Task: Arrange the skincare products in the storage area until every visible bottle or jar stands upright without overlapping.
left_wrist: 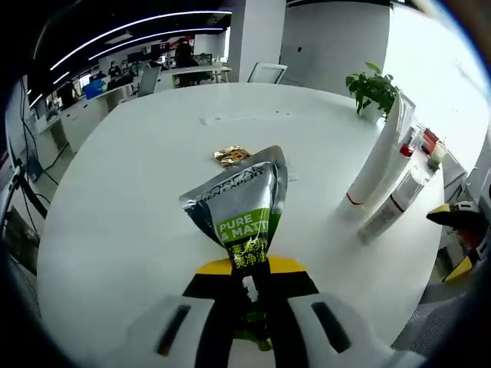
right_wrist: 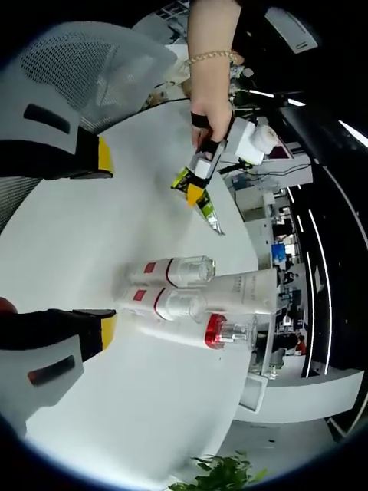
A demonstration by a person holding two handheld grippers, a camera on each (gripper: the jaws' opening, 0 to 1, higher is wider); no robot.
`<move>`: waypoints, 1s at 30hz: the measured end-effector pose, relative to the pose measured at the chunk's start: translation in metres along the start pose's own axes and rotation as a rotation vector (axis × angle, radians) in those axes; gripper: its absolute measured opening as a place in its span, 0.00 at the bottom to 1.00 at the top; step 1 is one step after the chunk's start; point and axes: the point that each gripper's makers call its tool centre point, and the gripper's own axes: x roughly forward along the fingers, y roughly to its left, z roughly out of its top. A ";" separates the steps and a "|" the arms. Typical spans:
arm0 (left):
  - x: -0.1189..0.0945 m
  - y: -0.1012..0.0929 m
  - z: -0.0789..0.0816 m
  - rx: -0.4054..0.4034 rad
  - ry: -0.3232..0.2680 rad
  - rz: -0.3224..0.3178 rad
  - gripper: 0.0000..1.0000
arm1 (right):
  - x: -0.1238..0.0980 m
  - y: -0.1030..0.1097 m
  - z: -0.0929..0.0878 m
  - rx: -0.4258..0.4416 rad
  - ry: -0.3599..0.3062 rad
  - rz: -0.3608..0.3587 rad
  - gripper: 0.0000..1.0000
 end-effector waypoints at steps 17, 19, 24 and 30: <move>-0.066 -0.047 -0.008 0.033 -0.106 -0.071 0.10 | 0.000 0.018 0.012 -0.031 -0.054 0.078 0.56; -0.070 -0.052 -0.010 0.037 -0.112 -0.083 0.10 | -0.001 0.020 0.015 -0.028 -0.064 0.090 0.54; -0.081 -0.068 -0.011 0.044 -0.123 -0.122 0.10 | -0.002 0.034 0.026 0.016 -0.107 0.160 0.51; -0.095 -0.093 -0.010 0.029 -0.144 -0.224 0.11 | -0.004 0.059 0.046 0.074 -0.160 0.281 0.50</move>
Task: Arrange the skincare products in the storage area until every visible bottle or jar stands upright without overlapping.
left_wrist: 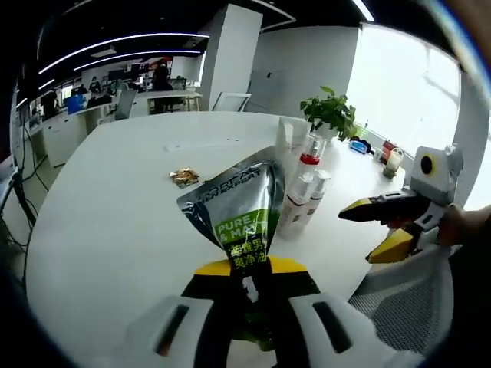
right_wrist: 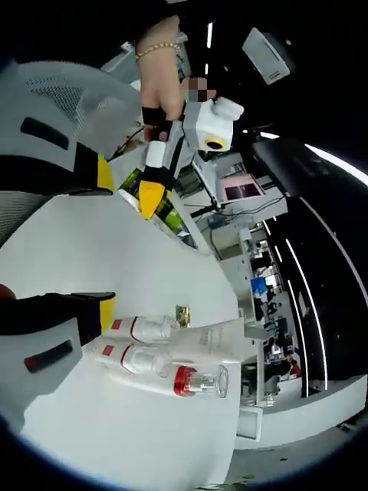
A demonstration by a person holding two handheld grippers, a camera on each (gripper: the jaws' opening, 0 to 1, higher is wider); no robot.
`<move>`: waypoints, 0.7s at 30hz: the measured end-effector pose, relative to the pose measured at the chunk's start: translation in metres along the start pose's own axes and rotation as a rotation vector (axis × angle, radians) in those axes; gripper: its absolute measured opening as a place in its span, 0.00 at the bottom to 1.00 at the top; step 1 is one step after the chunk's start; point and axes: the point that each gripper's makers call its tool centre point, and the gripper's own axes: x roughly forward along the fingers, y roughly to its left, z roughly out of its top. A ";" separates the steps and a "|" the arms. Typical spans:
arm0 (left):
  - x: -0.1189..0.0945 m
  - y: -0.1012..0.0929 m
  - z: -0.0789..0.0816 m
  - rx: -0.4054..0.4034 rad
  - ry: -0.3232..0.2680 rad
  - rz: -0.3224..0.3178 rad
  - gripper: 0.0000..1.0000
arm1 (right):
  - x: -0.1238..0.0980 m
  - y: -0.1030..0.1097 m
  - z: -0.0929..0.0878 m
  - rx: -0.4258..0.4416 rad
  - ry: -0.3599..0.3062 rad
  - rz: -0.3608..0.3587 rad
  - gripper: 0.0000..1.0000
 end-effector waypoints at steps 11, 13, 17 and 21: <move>-0.016 -0.052 0.005 -0.011 -0.044 -0.129 0.11 | 0.008 0.021 0.031 0.190 -0.115 0.131 0.49; -0.018 -0.062 0.009 -0.016 -0.063 -0.149 0.11 | 0.010 0.024 0.037 0.260 -0.148 0.161 0.46; -0.019 -0.074 0.012 0.019 -0.064 -0.171 0.11 | 0.013 0.020 0.038 0.308 -0.163 0.161 0.41; -0.018 -0.083 0.011 0.038 -0.052 -0.186 0.12 | 0.011 0.016 0.042 0.335 -0.189 0.170 0.27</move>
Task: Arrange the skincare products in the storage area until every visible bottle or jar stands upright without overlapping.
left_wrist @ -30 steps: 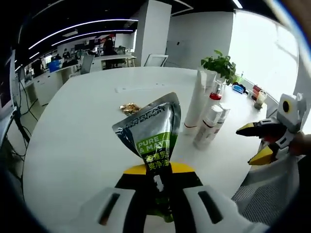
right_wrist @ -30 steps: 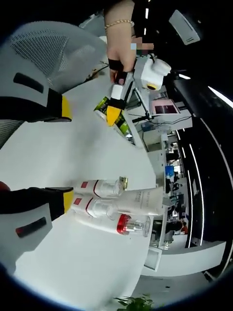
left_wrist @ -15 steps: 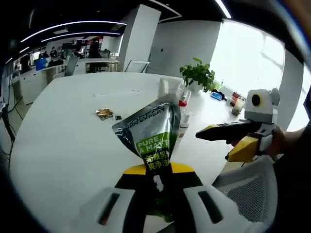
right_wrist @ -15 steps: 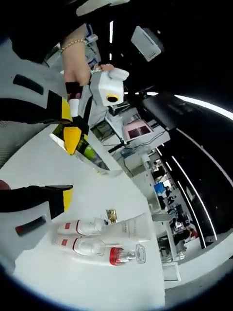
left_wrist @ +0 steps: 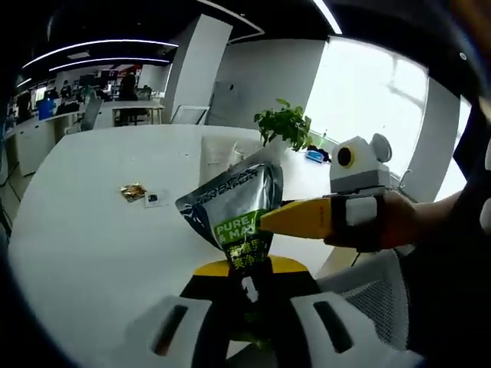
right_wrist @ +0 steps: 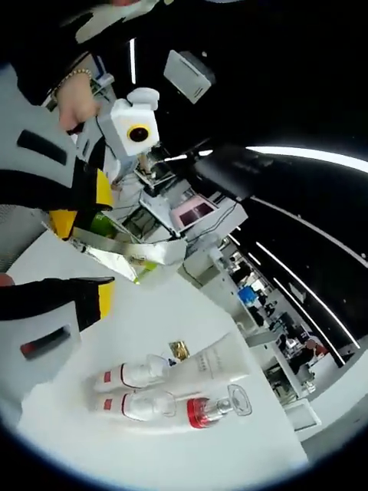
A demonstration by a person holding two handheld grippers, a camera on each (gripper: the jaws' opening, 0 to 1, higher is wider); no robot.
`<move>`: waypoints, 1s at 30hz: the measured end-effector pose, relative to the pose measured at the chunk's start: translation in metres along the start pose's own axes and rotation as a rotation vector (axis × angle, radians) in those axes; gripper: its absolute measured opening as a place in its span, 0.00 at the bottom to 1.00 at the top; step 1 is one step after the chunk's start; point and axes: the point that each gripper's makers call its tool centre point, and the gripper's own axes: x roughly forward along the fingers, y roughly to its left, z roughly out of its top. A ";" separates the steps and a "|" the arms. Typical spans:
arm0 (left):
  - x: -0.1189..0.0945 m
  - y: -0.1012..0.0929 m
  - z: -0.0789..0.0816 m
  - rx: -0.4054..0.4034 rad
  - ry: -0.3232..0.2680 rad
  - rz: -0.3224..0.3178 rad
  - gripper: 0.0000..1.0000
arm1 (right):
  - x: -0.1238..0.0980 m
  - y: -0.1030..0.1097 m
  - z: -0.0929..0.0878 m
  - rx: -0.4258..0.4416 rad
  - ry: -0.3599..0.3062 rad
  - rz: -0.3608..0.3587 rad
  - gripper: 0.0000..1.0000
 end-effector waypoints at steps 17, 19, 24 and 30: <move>-0.015 0.002 0.014 -0.104 -0.068 -0.100 0.41 | -0.027 0.026 0.028 0.245 -0.104 0.221 0.06; -0.019 0.006 0.019 -0.131 -0.090 -0.113 0.45 | -0.029 0.026 0.031 0.242 -0.098 0.225 0.06; -0.022 -0.001 0.028 -0.212 -0.132 -0.206 0.46 | -0.031 0.041 0.044 0.272 -0.134 0.318 0.05; -0.020 -0.018 0.033 -0.345 -0.195 -0.331 0.44 | -0.032 0.051 0.063 0.355 -0.210 0.376 0.05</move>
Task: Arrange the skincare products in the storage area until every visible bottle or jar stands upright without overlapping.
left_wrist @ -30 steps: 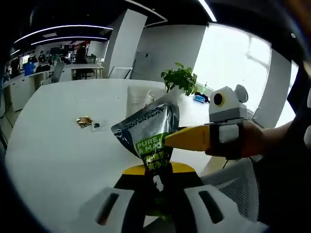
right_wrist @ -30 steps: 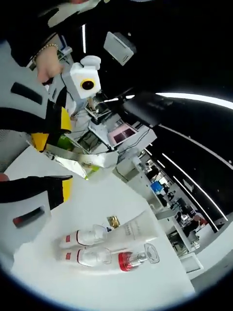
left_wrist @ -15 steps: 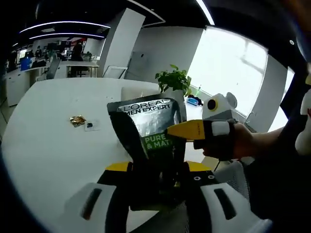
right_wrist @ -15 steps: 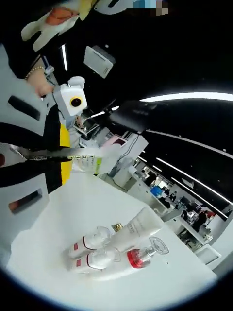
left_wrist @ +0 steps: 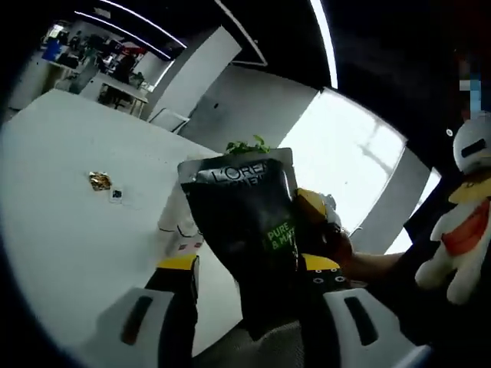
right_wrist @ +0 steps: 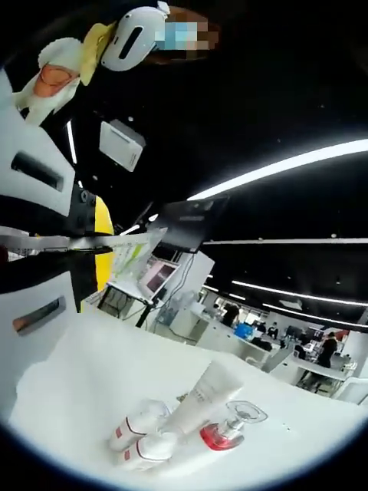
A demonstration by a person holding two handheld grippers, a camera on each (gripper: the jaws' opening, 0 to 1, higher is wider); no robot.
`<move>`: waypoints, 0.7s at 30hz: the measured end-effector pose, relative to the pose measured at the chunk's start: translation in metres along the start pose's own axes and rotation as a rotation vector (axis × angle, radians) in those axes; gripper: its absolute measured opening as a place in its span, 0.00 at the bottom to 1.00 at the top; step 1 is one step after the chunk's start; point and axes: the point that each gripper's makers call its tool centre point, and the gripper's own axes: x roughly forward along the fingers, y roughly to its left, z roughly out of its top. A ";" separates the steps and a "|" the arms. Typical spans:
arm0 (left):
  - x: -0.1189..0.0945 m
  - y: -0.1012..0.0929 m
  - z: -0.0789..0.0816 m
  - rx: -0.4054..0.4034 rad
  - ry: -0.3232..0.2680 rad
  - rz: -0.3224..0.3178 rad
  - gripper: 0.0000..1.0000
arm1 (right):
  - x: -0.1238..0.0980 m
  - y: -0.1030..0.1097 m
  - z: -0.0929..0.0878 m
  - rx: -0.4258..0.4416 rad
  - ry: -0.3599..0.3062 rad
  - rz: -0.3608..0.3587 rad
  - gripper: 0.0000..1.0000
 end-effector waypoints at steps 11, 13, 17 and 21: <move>-0.004 -0.013 0.002 -0.054 -0.044 -0.031 0.07 | -0.014 -0.026 0.021 -0.018 -0.093 -0.141 0.05; -0.005 -0.019 0.008 -0.073 -0.068 -0.051 0.00 | -0.016 -0.031 0.016 -0.031 -0.063 -0.167 0.06; -0.004 -0.019 0.008 -0.051 -0.063 -0.029 0.00 | -0.018 -0.031 0.015 -0.022 -0.090 -0.168 0.08; -0.006 -0.020 0.020 -0.080 -0.115 -0.034 0.01 | -0.018 -0.034 0.007 -0.019 -0.084 -0.176 0.12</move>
